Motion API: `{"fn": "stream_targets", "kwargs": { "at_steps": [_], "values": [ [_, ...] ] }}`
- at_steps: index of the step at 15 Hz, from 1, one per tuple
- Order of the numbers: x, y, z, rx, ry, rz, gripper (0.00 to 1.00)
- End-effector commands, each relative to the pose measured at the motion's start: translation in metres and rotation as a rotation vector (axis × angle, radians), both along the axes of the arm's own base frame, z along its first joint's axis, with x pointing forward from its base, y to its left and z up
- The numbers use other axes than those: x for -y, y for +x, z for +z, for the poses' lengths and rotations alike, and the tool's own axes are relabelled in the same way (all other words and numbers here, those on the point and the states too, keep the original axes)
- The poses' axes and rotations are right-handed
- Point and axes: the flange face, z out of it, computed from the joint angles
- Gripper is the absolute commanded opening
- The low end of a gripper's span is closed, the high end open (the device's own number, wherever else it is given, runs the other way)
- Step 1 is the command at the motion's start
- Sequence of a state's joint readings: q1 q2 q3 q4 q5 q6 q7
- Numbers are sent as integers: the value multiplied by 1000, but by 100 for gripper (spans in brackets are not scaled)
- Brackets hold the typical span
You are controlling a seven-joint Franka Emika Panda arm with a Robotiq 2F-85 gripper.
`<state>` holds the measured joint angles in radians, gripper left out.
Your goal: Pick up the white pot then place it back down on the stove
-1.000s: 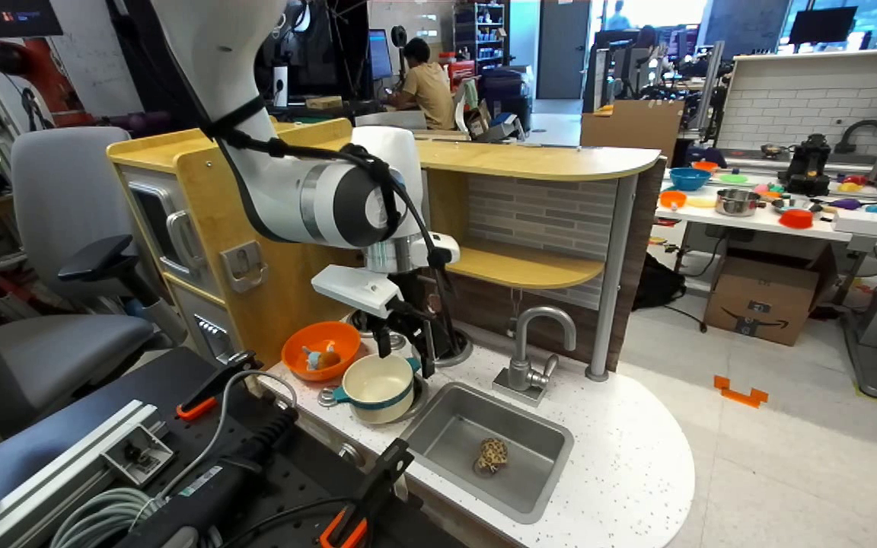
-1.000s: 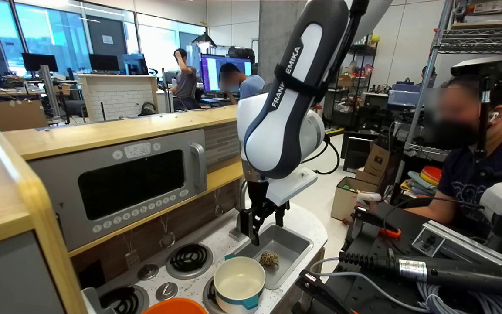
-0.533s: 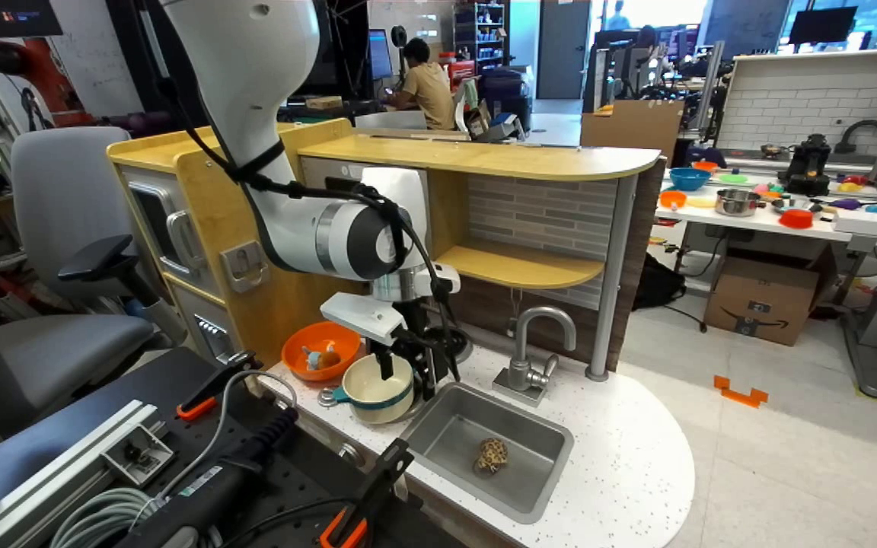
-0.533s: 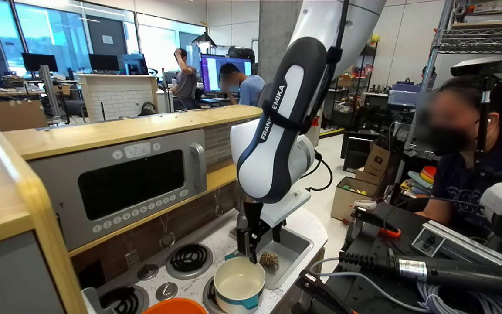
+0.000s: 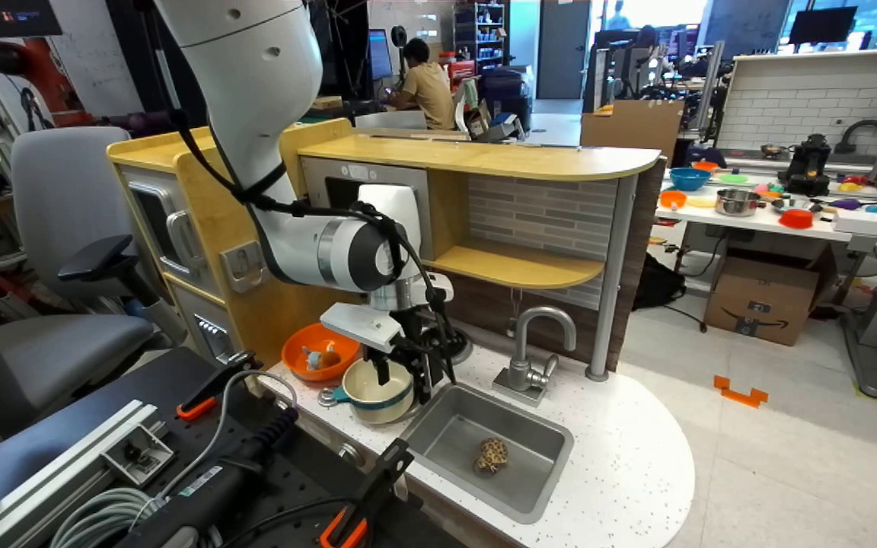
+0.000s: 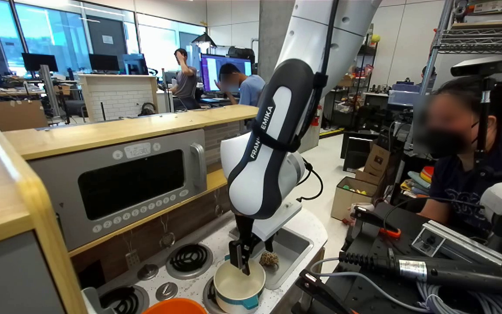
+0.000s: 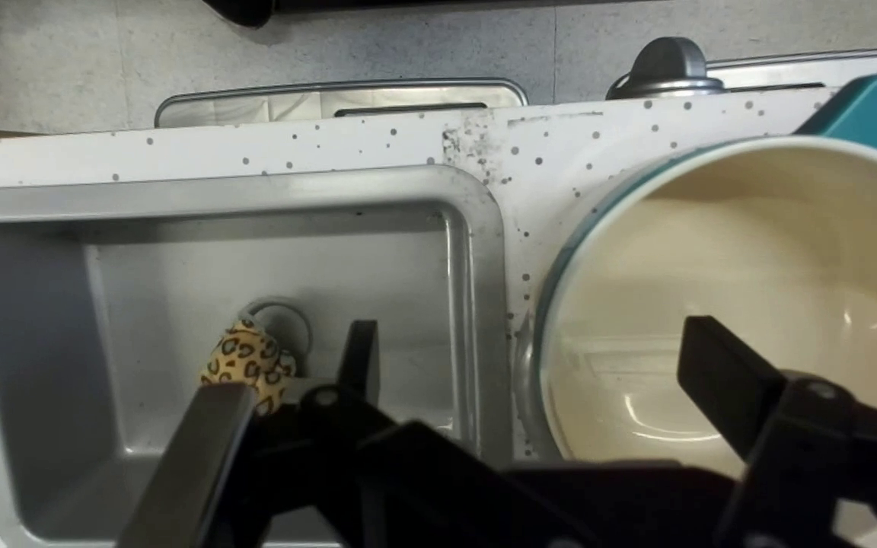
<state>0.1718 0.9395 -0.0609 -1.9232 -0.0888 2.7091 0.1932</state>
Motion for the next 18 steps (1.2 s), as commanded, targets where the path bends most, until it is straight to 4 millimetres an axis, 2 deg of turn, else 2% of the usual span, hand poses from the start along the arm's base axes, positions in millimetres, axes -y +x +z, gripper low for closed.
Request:
{"fn": "stream_targets", "kwargs": {
  "at_steps": [1, 2, 3, 4, 7, 12, 14, 18],
  "values": [
    [-4, 8, -13, 2, -11, -3, 80],
    [-4, 8, -15, 4, -17, 1, 72],
    [-4, 8, -17, 6, -16, 7, 70],
    [-4, 9, -18, 10, -20, 9, 64],
    [-4, 10, -18, 18, -12, 29, 38],
    [-4, 10, 6, 44, 38, 54, 2],
    [-5, 13, 26, 71, 58, 113, 0],
    [-13, 14, 59, 58, 121, 356, 1]
  ]
}}
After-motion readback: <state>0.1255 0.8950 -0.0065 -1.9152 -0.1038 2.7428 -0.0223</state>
